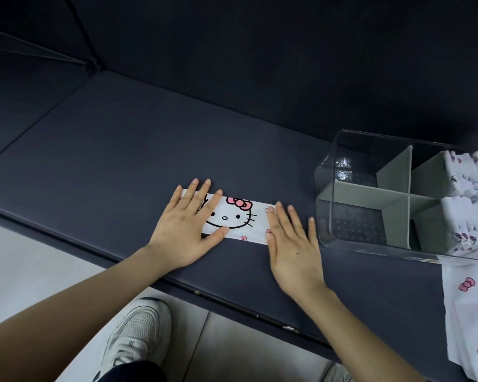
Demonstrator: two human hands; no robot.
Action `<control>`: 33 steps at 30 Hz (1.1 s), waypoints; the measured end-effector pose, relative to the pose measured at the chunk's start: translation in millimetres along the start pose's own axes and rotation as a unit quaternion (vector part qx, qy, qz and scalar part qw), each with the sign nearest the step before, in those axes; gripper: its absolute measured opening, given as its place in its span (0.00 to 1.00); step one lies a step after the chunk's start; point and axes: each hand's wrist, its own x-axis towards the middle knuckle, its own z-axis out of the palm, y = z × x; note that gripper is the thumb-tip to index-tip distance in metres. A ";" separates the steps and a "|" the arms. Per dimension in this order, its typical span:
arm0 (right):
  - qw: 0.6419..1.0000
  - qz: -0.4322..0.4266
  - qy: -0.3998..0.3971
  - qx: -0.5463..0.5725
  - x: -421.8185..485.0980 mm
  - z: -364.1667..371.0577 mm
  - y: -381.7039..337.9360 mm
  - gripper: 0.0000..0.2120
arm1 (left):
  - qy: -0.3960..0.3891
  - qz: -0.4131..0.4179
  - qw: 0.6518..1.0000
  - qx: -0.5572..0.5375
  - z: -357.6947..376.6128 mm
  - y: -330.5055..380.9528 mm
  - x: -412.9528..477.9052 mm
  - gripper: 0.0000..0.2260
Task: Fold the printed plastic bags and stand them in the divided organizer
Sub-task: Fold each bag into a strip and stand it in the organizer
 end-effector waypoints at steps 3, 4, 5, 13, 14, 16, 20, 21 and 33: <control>0.994 0.041 0.052 0.092 1.7 -8.2 2.3 0.25 | -0.005 0.009 1.000 0.002 -1.0 -2.3 1.8 0.35; 0.988 0.051 0.071 0.129 5.7 -13.7 1.3 0.25 | -0.008 0.019 1.000 0.002 -1.6 -4.4 3.3 0.35; 0.983 0.053 0.078 0.157 10.3 -19.9 -0.2 0.23 | -0.011 0.033 0.999 0.002 -1.9 -6.9 4.6 0.35; 0.966 0.107 -0.149 0.181 44.9 -48.2 -13.6 0.17 | -0.035 0.172 0.985 -0.001 -6.6 -28.8 27.0 0.33; 0.964 0.111 -0.161 0.182 43.4 -51.1 -14.4 0.13 | -0.033 0.178 0.984 -0.004 -8.3 -29.8 29.0 0.33; 0.963 0.110 -0.164 0.183 38.0 -53.4 -15.9 0.08 | -0.005 0.180 0.983 -0.018 -14.7 -26.2 28.6 0.31; 0.966 0.111 -0.129 0.196 26.4 -54.1 -15.8 0.05 | 0.119 0.154 0.963 -0.187 -16.4 6.4 -2.3 0.17; 0.947 0.135 -0.138 0.256 23.6 -54.4 -15.0 0.05 | 0.117 0.145 0.953 -0.240 -12.4 14.4 -12.6 0.17; 0.665 0.281 -0.206 0.661 18.5 -83.9 -16.4 0.12 | 0.045 -0.073 0.912 -0.400 -5.3 36.7 -22.3 0.27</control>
